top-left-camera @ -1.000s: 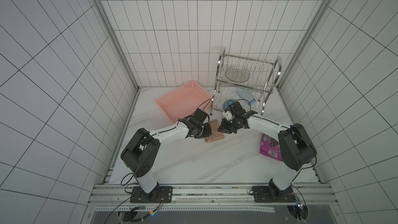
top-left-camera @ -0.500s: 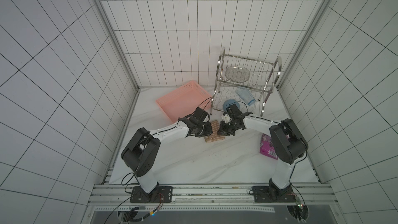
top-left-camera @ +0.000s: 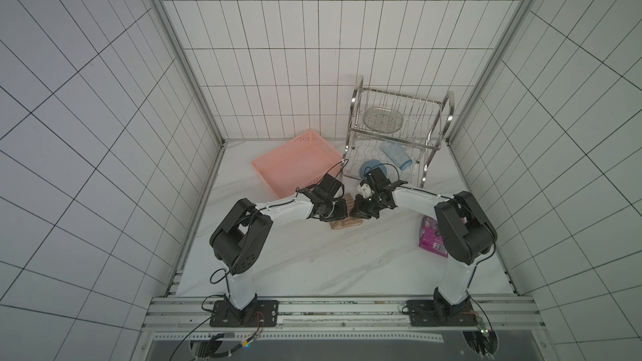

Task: Fold the square dishcloth
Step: Smooth out the cleaning item at the center of the board.

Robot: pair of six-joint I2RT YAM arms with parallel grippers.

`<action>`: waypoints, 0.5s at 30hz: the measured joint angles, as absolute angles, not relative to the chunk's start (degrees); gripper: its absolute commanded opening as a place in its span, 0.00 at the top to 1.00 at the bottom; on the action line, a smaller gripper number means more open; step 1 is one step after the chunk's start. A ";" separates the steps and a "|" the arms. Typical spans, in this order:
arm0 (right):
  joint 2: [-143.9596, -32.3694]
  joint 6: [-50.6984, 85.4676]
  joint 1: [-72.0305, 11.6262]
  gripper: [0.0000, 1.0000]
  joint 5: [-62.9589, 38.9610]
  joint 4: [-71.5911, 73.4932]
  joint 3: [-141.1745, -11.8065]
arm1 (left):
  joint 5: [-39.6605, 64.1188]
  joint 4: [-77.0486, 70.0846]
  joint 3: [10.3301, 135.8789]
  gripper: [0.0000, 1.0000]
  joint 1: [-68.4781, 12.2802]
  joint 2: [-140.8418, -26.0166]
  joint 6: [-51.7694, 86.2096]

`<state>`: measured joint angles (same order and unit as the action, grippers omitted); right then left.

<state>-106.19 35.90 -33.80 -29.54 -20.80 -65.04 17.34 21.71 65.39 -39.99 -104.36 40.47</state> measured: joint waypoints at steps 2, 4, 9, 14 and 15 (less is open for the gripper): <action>-106.19 36.05 -33.80 0.86 -29.54 -20.80 -65.04 | 17.28 21.82 64.18 0.86 -39.77 -104.38 40.60; -106.19 36.25 -33.80 0.86 -29.50 -20.80 -65.04 | 17.23 21.65 62.39 0.86 -39.48 -104.36 40.77; -106.19 36.51 -33.80 0.86 -29.28 -20.80 -65.04 | 18.04 20.01 57.30 0.87 -37.85 -103.07 41.41; -106.19 36.84 -33.80 0.86 -29.06 -20.80 -65.04 | 18.61 18.98 55.59 0.87 -36.67 -102.00 41.76; -106.19 36.88 -33.80 0.86 -29.06 -20.80 -65.04 | 18.72 18.92 55.57 0.87 -36.64 -102.00 41.80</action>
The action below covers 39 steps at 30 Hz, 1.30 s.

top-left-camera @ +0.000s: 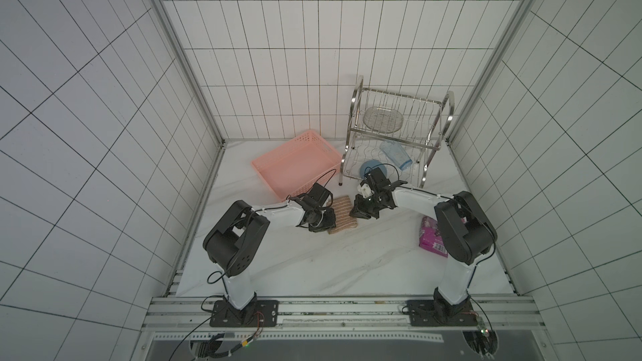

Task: Fold the square dishcloth
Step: Smooth out the cleaning item at the center of the board.

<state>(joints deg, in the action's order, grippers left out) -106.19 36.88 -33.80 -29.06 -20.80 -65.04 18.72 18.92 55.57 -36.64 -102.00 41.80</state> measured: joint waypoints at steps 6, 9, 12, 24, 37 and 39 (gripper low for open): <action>-106.06 36.88 -33.85 0.83 -29.36 -20.80 -65.04 | 19.16 18.96 55.59 0.82 -36.64 -101.32 42.44; -104.42 36.73 -34.35 0.80 -29.43 -20.95 -65.01 | 18.94 19.75 55.59 0.76 -36.64 -99.11 42.81; -101.34 36.40 -35.18 0.78 -29.23 -21.17 -65.04 | 17.78 21.19 55.68 0.74 -36.62 -95.35 43.07; -98.02 35.59 -37.54 0.79 -27.51 -22.37 -66.02 | 16.86 24.23 55.29 0.51 -28.69 -90.65 47.16; -99.31 35.59 -38.65 0.79 -25.12 -22.57 -65.01 | 22.81 19.66 54.94 0.39 -28.82 -99.15 49.10; -99.44 35.59 -38.65 0.79 -24.84 -22.57 -65.01 | 23.49 18.76 54.94 0.39 -28.82 -100.12 49.25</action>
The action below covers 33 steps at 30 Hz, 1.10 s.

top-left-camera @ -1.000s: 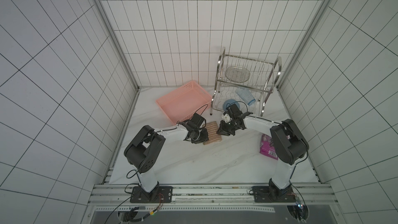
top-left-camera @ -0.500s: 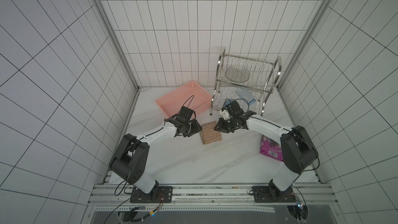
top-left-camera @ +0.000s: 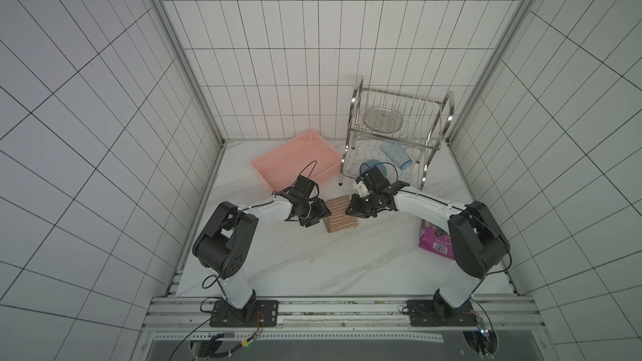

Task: Fold the square dishcloth
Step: Smooth out the cleaning item at the center of the board.

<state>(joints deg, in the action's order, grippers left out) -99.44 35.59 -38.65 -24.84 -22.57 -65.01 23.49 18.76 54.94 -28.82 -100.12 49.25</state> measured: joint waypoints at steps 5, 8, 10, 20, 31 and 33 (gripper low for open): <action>-99.63 35.59 -38.65 0.79 -24.10 -22.55 -64.45 | 25.10 16.82 54.94 0.46 -28.82 -101.25 49.78; -99.79 35.62 -38.65 0.79 -23.68 -22.59 -63.96 | 25.58 16.23 54.94 0.58 -28.82 -101.38 50.30; -100.16 35.62 -38.65 0.79 -23.35 -22.55 -63.94 | 25.80 15.75 54.94 0.67 -28.82 -101.38 50.54; -100.84 35.75 -38.59 0.80 -22.81 -22.39 -63.46 | 25.23 15.49 54.96 0.94 -28.82 -101.38 50.06; -100.84 35.90 -38.57 0.80 -22.61 -22.09 -62.19 | 24.03 16.82 55.24 1.00 -29.12 -99.59 49.01; -100.84 35.90 -38.33 0.80 -22.59 -22.06 -62.11 | 23.64 17.52 55.81 1.00 -29.47 -98.94 48.51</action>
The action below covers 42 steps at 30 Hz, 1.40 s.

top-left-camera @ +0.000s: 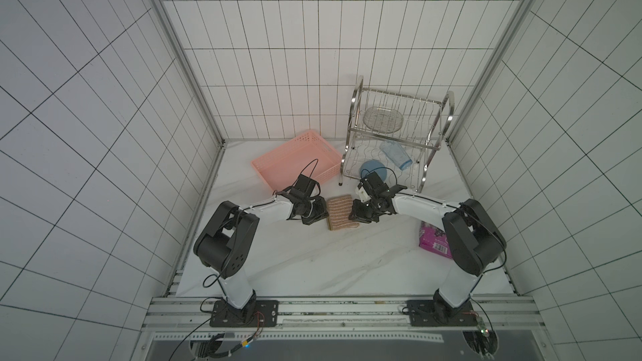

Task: Fold the square dishcloth
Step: Smooth out the cleaning item at the center of the board.

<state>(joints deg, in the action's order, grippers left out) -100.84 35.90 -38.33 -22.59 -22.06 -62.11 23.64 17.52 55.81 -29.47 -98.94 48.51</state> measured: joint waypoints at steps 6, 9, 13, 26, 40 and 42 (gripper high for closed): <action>-100.84 36.05 -38.22 0.80 -22.09 -21.93 -62.06 | 23.00 17.96 57.23 1.00 -30.06 -98.41 47.24; -100.84 36.05 -38.22 0.80 -22.00 -21.80 -62.06 | 22.41 18.31 57.76 1.00 -30.11 -98.43 46.59; -100.84 36.07 -38.22 0.80 -21.98 -21.58 -61.87 | 21.32 18.61 58.43 1.00 -30.00 -98.56 45.76; -100.55 36.49 -38.20 0.80 -23.42 -20.40 -61.14 | 20.62 17.78 56.71 1.00 -29.39 -102.00 45.84; -99.31 39.62 -36.71 0.86 -27.29 -15.49 -56.18 | 20.62 17.04 56.05 1.00 -29.39 -102.15 46.11; -99.79 39.99 -36.34 0.85 -27.57 -15.00 -55.13 | 20.62 16.91 56.03 1.00 -29.39 -102.19 46.11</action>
